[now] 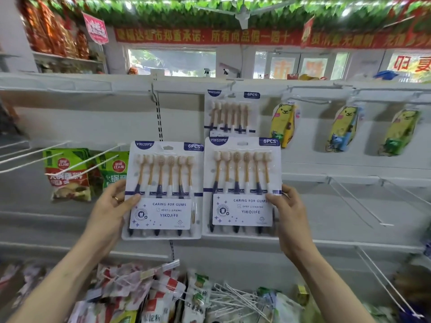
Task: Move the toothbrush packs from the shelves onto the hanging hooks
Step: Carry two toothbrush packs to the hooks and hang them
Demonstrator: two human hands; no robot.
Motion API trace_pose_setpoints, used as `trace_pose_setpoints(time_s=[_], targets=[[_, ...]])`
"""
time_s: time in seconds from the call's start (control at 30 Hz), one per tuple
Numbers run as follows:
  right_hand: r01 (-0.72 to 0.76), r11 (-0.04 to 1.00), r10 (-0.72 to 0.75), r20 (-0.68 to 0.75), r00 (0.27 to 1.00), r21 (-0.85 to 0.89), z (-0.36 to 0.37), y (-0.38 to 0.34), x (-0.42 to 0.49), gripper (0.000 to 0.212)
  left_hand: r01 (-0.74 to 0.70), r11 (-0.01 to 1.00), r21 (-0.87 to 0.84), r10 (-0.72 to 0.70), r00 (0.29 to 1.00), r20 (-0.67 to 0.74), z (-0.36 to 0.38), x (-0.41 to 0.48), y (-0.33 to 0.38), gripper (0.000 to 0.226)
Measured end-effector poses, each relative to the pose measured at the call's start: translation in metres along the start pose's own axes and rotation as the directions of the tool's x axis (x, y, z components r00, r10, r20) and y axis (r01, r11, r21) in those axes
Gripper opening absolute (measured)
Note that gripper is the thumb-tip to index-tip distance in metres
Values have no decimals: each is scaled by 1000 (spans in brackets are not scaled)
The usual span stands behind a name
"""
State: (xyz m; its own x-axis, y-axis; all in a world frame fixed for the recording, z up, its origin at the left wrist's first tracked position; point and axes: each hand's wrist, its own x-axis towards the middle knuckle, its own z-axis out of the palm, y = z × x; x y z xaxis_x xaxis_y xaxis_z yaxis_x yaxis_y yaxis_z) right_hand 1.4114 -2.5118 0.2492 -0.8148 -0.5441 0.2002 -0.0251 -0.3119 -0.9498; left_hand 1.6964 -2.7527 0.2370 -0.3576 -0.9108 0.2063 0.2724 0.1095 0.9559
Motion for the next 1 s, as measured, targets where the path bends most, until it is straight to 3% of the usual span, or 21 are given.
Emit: trace_pose_setpoints(time_s=[0.37, 0.63, 1.0], targets=[[147, 988, -151, 88, 985, 44, 32, -37, 18, 28, -52, 998, -26, 52, 999, 4, -6, 43, 21, 51], [308, 949, -312, 49, 949, 75, 38, -42, 10, 43, -55, 998, 11, 54, 998, 24, -22, 67, 22, 51], [317, 944, -319, 4, 948, 91, 49, -46, 27, 39, -43, 999, -16, 44, 998, 52, -15, 90, 5, 46]])
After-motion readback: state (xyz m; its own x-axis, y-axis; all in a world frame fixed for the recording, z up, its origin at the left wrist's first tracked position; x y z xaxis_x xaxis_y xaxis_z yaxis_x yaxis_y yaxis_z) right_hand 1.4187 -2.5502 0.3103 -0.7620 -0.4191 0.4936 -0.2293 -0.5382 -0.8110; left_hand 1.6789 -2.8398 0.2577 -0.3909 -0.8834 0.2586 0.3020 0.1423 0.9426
